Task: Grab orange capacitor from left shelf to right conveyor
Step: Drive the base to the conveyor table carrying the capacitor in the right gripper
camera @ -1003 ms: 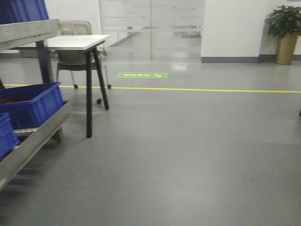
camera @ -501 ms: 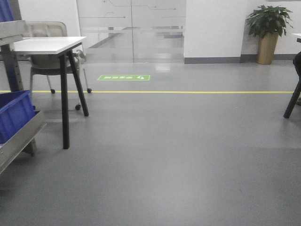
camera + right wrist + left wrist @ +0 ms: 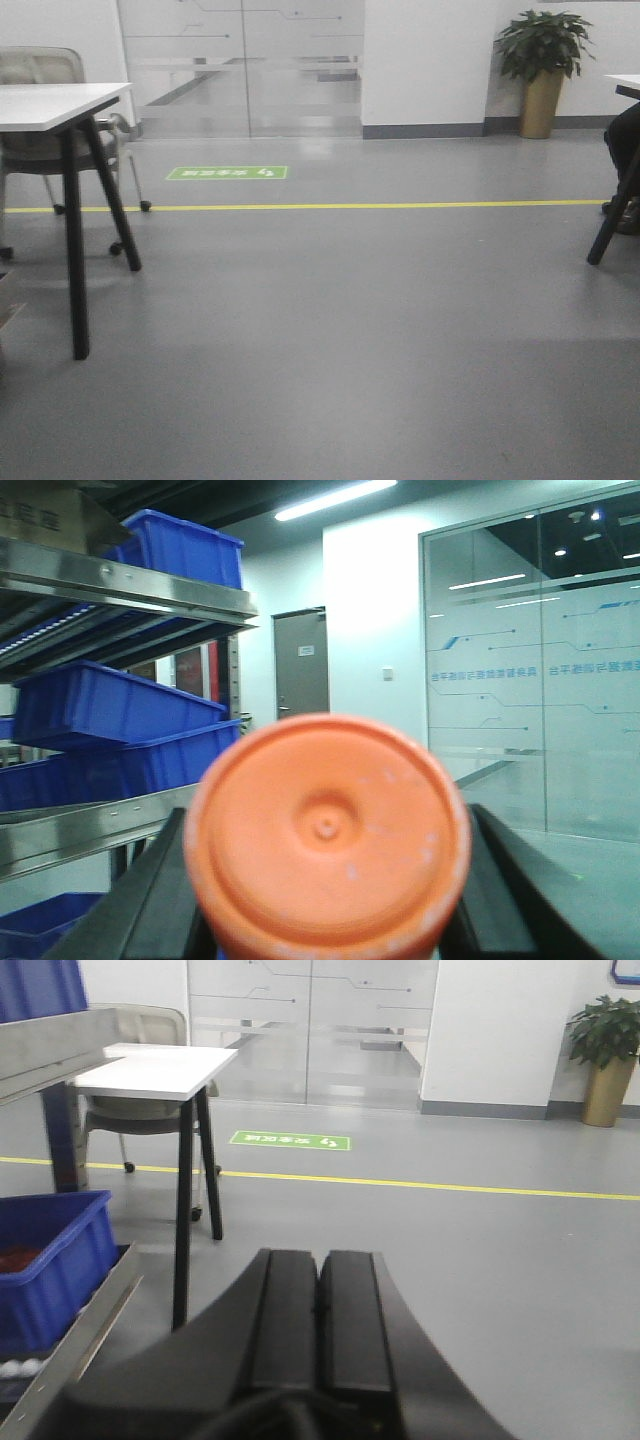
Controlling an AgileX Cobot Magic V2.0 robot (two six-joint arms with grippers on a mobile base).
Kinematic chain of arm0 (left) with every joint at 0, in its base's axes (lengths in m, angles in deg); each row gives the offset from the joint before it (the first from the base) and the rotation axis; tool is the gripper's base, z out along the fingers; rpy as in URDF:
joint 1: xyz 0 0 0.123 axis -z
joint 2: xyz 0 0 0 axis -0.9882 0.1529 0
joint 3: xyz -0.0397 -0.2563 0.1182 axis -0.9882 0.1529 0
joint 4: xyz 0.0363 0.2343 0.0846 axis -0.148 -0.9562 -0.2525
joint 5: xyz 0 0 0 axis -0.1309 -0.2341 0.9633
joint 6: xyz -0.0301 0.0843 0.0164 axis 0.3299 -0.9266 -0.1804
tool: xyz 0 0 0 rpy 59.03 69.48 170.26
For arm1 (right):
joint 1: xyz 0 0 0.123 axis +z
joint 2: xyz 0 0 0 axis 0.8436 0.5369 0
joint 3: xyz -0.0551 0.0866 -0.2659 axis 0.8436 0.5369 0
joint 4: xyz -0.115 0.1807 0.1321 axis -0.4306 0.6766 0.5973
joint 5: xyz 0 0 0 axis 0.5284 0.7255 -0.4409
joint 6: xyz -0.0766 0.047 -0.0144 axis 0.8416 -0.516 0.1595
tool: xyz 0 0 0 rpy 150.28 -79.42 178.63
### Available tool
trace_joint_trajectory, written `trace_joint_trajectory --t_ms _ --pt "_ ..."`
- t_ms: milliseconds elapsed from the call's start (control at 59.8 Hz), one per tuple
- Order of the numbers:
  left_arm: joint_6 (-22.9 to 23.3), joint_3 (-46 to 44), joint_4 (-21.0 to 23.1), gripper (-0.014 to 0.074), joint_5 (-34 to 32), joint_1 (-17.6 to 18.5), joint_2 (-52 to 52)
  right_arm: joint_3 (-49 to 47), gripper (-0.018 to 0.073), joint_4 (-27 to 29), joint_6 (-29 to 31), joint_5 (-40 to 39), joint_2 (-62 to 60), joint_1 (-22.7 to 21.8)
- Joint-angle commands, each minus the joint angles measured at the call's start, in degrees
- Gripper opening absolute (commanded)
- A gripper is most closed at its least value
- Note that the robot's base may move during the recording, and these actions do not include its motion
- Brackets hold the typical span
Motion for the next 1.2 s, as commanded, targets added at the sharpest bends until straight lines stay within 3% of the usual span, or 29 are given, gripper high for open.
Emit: trace_joint_trajectory --t_ms 0,1186 --pt "0.13 1.25 0.06 -0.0126 -5.08 0.05 -0.51 -1.71 0.0048 -0.78 0.40 -4.63 -0.69 -0.04" --pt "0.13 1.25 0.06 -0.0126 -5.08 0.05 -0.51 -1.71 0.0048 -0.78 0.40 -4.63 -0.69 -0.04"
